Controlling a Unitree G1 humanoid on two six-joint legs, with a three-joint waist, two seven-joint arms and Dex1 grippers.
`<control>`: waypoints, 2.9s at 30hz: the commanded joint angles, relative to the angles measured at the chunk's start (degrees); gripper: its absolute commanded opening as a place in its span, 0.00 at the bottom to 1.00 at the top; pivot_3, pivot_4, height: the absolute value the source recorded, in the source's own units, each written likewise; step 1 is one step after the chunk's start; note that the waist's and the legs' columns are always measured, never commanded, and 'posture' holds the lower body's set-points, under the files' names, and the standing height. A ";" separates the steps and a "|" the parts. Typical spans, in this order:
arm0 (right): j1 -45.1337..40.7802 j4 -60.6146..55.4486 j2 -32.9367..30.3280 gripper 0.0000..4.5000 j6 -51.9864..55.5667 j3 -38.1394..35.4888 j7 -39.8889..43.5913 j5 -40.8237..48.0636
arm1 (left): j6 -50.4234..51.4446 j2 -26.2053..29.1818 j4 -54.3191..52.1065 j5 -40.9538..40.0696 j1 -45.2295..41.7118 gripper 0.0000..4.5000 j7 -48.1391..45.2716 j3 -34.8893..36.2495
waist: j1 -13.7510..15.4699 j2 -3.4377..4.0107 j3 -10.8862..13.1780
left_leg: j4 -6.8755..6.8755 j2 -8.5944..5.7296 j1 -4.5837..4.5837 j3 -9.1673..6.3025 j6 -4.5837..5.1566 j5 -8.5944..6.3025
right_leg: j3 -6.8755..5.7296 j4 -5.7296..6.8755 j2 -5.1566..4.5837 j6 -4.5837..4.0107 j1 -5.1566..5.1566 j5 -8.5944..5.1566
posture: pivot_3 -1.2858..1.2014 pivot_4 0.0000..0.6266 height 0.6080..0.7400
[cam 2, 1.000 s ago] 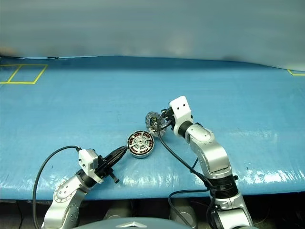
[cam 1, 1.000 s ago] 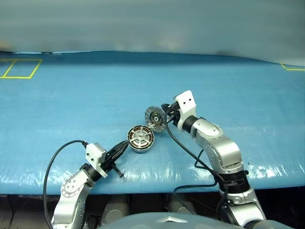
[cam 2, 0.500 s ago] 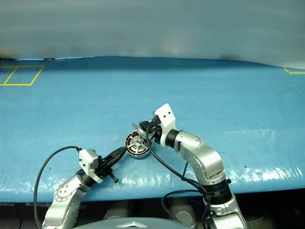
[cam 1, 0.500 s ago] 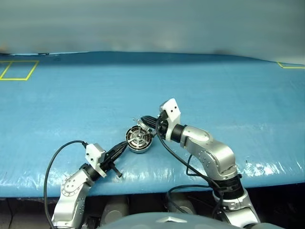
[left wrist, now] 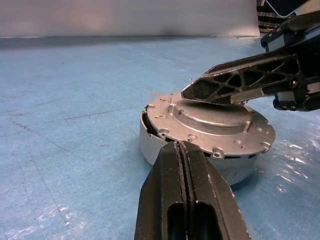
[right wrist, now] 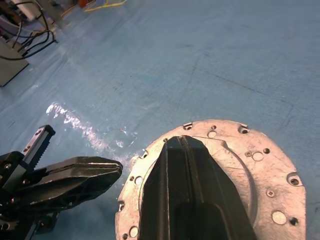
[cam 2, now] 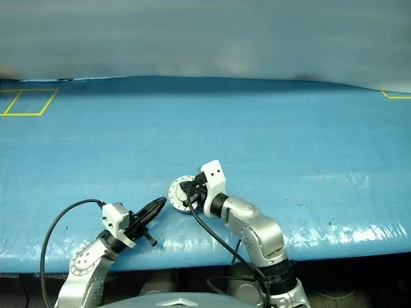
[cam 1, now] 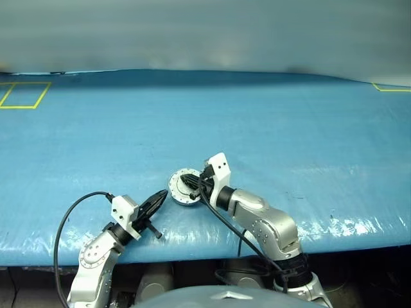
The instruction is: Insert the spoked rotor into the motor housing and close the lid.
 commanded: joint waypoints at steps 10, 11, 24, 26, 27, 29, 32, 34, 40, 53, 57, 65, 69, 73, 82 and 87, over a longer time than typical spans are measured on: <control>1.37 -8.66 -0.71 0.00 -5.00 1.17 0.07 0.51 | -2.14 0.32 -0.48 0.93 -0.59 0.01 0.44 -0.40 | -0.06 0.02 0.01 | -0.02 -0.01 -0.06 0.00 0.00 0.00 | 0.00 -0.02 -0.01 -0.21 -0.05 -0.13 | 0.52 0.24 1.00; 1.36 -9.76 -1.06 0.00 -4.63 0.82 0.11 0.94 | -2.19 0.39 -0.48 0.87 -0.67 0.01 0.27 -0.46 | -0.05 0.02 0.01 | -0.03 -0.01 -0.06 0.00 0.00 0.00 | 0.00 -0.02 -0.01 -0.21 -0.05 -0.13 | 0.52 0.24 1.00; 0.34 -13.36 -7.96 0.73 -5.10 2.92 -0.77 -2.77 | -3.25 0.12 -0.63 1.22 -0.68 0.00 0.29 -0.93 | -0.05 0.00 0.02 | -0.08 0.00 -0.06 -0.01 0.00 0.00 | -0.02 -0.05 -0.01 -0.23 -0.06 -0.15 | 0.52 0.24 1.00; -0.13 -12.68 -8.96 0.88 -6.31 4.72 -1.38 -5.40 | -3.33 0.11 -0.71 1.34 -0.57 0.00 0.48 -0.96 | -0.05 0.01 0.02 | -0.08 0.00 -0.06 0.00 0.00 0.00 | -0.02 -0.06 -0.01 -0.23 -0.06 -0.15 | 0.52 0.24 1.00; -0.32 -12.35 -9.43 0.94 -6.76 5.57 -1.22 -6.33 | -3.34 0.07 -0.79 1.38 -0.53 0.00 0.60 -0.99 | -0.03 0.00 0.02 | -0.08 0.00 -0.06 0.00 0.00 0.00 | -0.02 -0.05 -0.01 -0.24 -0.06 -0.15 | 0.52 0.24 1.00; -0.75 -11.40 -10.25 0.94 -7.48 7.36 -0.75 -8.08 | -3.49 -0.28 -0.93 1.35 -0.38 0.00 1.09 -0.91 | -0.04 0.00 0.02 | -0.08 0.00 -0.06 -0.01 -0.01 0.00 | -0.03 -0.05 -0.01 -0.24 -0.06 -0.16 | 0.52 0.24 1.00; -1.43 -10.02 -10.73 0.94 -8.32 9.34 -0.34 -10.01 | -3.80 -0.70 -1.07 1.22 0.22 0.00 1.37 -1.18 | -0.03 -0.01 0.03 | -0.08 0.00 -0.06 -0.01 -0.01 0.00 | -0.02 -0.06 -0.01 -0.24 -0.06 -0.15 | 0.52 0.24 1.00; -1.74 -9.60 -10.64 0.94 -8.52 10.04 -0.11 -10.71 | -3.93 -0.71 -1.19 1.32 0.57 0.00 1.49 -1.39 | -0.04 -0.02 0.03 | -0.08 0.00 -0.06 -0.01 0.00 0.00 | -0.02 -0.06 -0.01 -0.24 -0.07 -0.16 | 0.52 0.24 1.00; -1.69 -7.98 -10.20 0.94 -9.27 11.57 0.57 -12.16 | -3.53 -0.28 -1.79 1.33 0.91 0.00 1.93 -1.48 | -0.03 -0.02 0.03 | -0.08 0.00 -0.06 -0.01 -0.01 0.00 | -0.03 -0.07 -0.01 -0.25 -0.06 -0.16 | 0.52 0.24 1.00; -1.07 -1.64 -10.03 0.94 -14.26 13.19 0.41 -18.10 | -3.71 0.12 -2.64 1.05 1.66 0.00 3.11 -0.79 | -0.02 -0.03 0.04 | -0.09 0.00 -0.06 -0.01 -0.01 0.00 | -0.03 -0.08 -0.01 -0.25 -0.06 -0.17 | 0.52 0.24 1.00; -0.50 -0.95 -9.85 0.94 -14.54 12.32 0.39 -18.44 | -3.68 0.27 -2.48 0.96 1.52 0.00 3.25 -0.38 | -0.01 -0.03 0.04 | -0.09 0.00 -0.06 -0.01 -0.01 0.00 | -0.03 -0.08 -0.01 -0.26 -0.06 -0.17 | 0.52 0.24 1.00; 1.73 -2.38 -10.26 0.94 -14.20 11.60 0.70 -18.73 | -3.50 0.40 -2.20 0.73 1.37 0.00 3.03 -0.09 | -0.01 -0.03 0.03 | -0.09 0.00 -0.05 -0.01 -0.01 0.00 | -0.03 -0.08 -0.02 -0.26 -0.05 -0.17 | 0.52 0.24 1.00; 2.50 -2.93 -10.47 0.94 -14.11 11.14 0.82 -18.81 | -3.37 0.47 -1.79 0.76 1.08 0.00 2.91 -0.07 | -0.01 -0.03 0.03 | -0.09 0.00 -0.05 -0.01 -0.01 0.00 | -0.03 -0.09 -0.02 -0.26 -0.05 -0.17 | 0.52 0.24 1.00; 2.37 -2.71 -10.17 0.73 -14.09 10.67 0.78 -18.80 | -3.27 0.52 -1.43 0.71 0.68 0.00 2.67 -0.13 | -0.01 -0.03 0.04 | -0.09 0.00 -0.05 -0.01 -0.01 0.00 | -0.03 -0.08 -0.02 -0.26 -0.05 -0.18 | 0.52 0.24 1.00; 0.55 -5.08 -7.66 0.67 -12.53 9.50 0.57 -17.69 | -3.30 0.51 -1.36 0.78 0.52 0.00 2.71 -0.09 | 0.00 -0.03 0.04 | -0.08 0.00 -0.05 -0.01 -0.01 0.00 | -0.03 -0.07 -0.02 -0.26 -0.05 -0.17 | 0.52 0.24 1.00; -0.10 -5.76 -6.79 0.67 -11.84 9.60 0.22 -18.03 | -3.24 0.42 -1.28 0.77 0.42 0.00 2.76 -0.14 | 0.02 -0.03 0.05 | -0.10 0.00 -0.09 -0.01 -0.01 0.00 | -0.03 -0.09 -0.02 -0.26 -0.08 -0.17 | 0.52 0.24 1.00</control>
